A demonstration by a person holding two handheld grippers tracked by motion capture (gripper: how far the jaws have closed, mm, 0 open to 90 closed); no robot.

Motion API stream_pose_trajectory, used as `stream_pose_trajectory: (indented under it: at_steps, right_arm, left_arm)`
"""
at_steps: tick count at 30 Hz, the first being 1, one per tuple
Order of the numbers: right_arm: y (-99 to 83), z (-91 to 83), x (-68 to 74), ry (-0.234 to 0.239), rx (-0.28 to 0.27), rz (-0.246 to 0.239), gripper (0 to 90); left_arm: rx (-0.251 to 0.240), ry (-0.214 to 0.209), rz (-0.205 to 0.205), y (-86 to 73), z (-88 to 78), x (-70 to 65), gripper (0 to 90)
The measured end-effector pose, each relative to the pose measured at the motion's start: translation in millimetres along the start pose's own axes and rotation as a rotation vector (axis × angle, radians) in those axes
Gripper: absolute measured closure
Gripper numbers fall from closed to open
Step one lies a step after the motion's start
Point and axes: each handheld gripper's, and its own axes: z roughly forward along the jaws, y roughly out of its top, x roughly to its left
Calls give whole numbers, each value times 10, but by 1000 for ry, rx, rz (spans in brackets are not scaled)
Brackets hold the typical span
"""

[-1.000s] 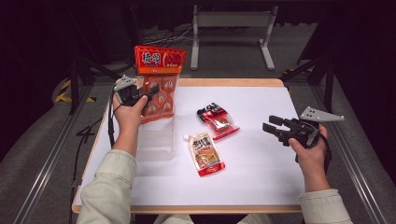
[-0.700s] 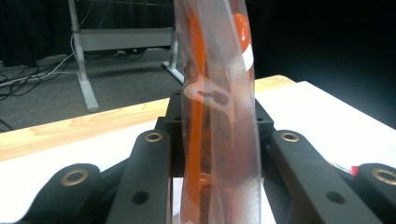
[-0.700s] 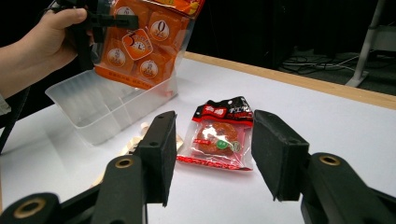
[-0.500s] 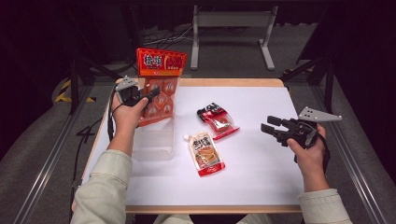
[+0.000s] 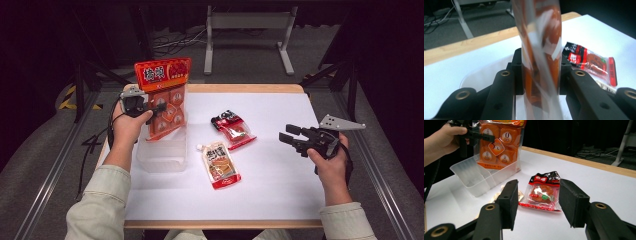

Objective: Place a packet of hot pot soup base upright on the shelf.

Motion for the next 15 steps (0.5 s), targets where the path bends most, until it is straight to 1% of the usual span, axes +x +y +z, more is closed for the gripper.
stream_pose_trajectory:
  at_steps: [5, 7, 8, 9, 10, 11, 12, 13, 14, 15]
  right_arm:
    - [-3, 12, 7, 1, 5, 1, 507]
    - [-4, 15, 9, 2, 6, 1, 507]
    - [-5, 17, 9, 3, 5, 0, 506]
    - [-5, 18, 8, 3, 6, -1, 506]
    - [-6, 18, 11, 3, 8, 1, 506]
    - [-7, 19, 11, 3, 8, 0, 506]
    - [-7, 20, 13, 4, 9, 0, 506]
    - [-8, 21, 14, 5, 9, 0, 506]
    - [-8, 22, 14, 6, 10, 1, 506]
    - [-9, 22, 13, 8, 11, 0, 506]
  left_arm:
    - [-8, -9, -9, -65, -27, 18, 693]
    - [2, -16, -22, -82, -38, 9, 695]
    - [19, -14, -16, -88, -39, 4, 695]
    - [50, -1, 6, -98, -26, -7, 696]
    - [64, 1, 16, -111, -13, -21, 696]
    - [64, -8, 17, -115, -11, -33, 696]
    - [66, -1, 24, -114, -18, -45, 697]
    - [69, -8, 26, -116, -18, -56, 697]
    - [77, 0, 36, -115, -27, -61, 697]
    - [81, -8, 29, -121, -30, -71, 697]
